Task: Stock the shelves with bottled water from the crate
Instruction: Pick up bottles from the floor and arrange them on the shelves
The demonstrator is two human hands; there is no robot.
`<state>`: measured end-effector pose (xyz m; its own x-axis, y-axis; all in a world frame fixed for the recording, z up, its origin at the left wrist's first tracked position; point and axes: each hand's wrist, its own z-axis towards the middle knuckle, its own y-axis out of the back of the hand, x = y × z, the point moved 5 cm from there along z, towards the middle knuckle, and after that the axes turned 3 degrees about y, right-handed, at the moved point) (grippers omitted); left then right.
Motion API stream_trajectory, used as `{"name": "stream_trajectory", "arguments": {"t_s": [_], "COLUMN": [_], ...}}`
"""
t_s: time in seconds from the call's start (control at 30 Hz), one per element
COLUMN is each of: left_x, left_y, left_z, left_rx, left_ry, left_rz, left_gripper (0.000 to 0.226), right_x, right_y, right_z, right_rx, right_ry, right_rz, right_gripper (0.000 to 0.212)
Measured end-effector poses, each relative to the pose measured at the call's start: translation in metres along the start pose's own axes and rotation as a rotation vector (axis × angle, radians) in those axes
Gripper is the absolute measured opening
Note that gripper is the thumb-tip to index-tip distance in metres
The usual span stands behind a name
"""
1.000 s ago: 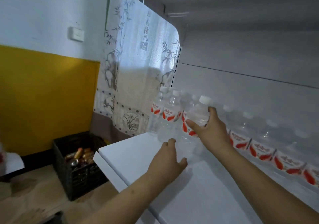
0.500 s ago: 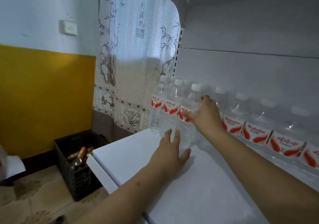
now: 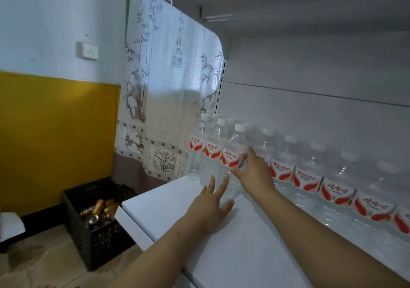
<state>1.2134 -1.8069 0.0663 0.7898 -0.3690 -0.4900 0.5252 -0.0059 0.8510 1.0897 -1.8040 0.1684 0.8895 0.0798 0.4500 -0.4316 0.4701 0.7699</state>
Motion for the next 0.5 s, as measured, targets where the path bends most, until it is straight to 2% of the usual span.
{"name": "stream_trajectory", "arguments": {"t_s": [0.1,0.17,0.33,0.5], "left_x": [-0.008,-0.025,-0.095,-0.192], "left_y": [0.014,0.023,0.031,0.017], "left_z": [-0.015,-0.031,-0.078,-0.139], "left_rx": [0.066,0.032,-0.070,-0.063], "left_ry": [0.048,0.024,-0.127,-0.336], "left_rz": [-0.017,-0.028,-0.051,-0.126], "left_gripper": [0.075,0.077,0.072,0.062], "right_x": [-0.007,-0.012,-0.024,-0.040], "right_y": [0.027,0.051,0.114,0.197], "right_z": [-0.019,-0.031,-0.064,-0.127], "right_rx": [-0.017,-0.048,-0.063,-0.150], "right_ry": [-0.022,-0.012,-0.025,-0.035], "right_rz": [-0.072,-0.110,-0.181,-0.288], "right_gripper": [0.068,0.069,0.086,0.080]}}
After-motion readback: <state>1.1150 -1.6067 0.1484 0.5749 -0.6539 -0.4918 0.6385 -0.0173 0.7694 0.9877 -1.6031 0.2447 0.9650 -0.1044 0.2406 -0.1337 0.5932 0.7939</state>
